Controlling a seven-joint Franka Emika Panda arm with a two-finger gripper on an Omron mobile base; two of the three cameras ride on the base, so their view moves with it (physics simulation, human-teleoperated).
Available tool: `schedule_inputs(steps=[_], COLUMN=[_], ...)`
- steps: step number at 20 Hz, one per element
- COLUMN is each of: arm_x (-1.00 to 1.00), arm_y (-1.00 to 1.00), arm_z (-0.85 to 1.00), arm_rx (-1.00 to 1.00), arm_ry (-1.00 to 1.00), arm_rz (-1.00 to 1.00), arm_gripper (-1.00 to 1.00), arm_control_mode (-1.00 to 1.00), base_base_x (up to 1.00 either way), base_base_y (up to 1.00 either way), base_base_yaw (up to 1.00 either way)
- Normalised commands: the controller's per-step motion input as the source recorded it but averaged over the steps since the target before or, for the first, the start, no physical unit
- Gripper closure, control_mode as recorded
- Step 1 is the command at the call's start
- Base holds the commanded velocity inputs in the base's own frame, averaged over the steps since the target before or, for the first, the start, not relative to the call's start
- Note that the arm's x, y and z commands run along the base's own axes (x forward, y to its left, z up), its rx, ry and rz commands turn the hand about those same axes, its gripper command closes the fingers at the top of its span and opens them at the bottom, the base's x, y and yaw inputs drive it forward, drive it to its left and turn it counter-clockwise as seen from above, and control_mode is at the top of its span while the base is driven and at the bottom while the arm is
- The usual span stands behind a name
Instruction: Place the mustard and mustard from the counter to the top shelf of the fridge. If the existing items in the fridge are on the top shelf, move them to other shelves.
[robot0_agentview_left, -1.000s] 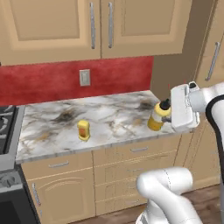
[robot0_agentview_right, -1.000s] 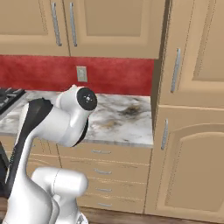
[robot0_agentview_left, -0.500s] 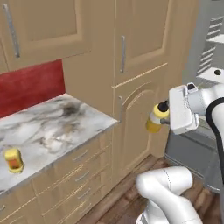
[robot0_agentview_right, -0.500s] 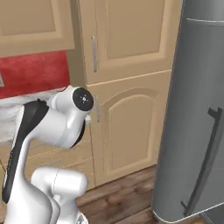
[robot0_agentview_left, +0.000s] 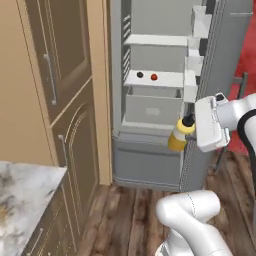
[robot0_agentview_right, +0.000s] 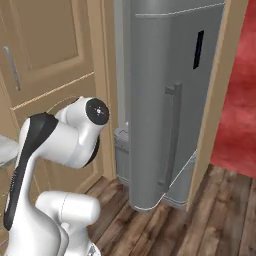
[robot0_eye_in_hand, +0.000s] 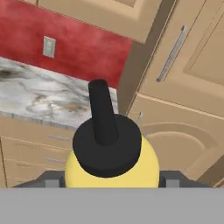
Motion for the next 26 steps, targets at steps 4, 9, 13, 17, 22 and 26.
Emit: schedule_inputs(steps=[4, 9, 13, 17, 22, 26], arm_x=[0.0, 0.0, 0.0, 0.0, 0.0, 0.0], arm_y=[0.0, 0.0, 0.0, 0.0, 0.0, 0.0], arm_z=[0.0, 0.0, 0.0, 0.0, 0.0, 0.0], arm_rx=[0.0, 0.0, 0.0, 0.0, 0.0, 0.0], arm_ry=[0.0, 0.0, 0.0, 0.0, 0.0, 0.0], arm_rz=[0.0, 0.0, 0.0, 0.0, 0.0, 0.0], arm_gripper=[1.0, 1.0, 1.0, 1.0, 1.0, 1.0], arm_control_mode=[1.0, 1.0, 1.0, 1.0, 1.0, 1.0], base_base_x=[0.44, 0.35, 0.5, 0.92, 0.98, 0.97], base_base_y=[0.89, 0.88, 0.42, 0.47, 0.48, 0.23], base_base_yaw=[-0.7, -0.51, -0.24, -0.23, -0.13, -0.04])
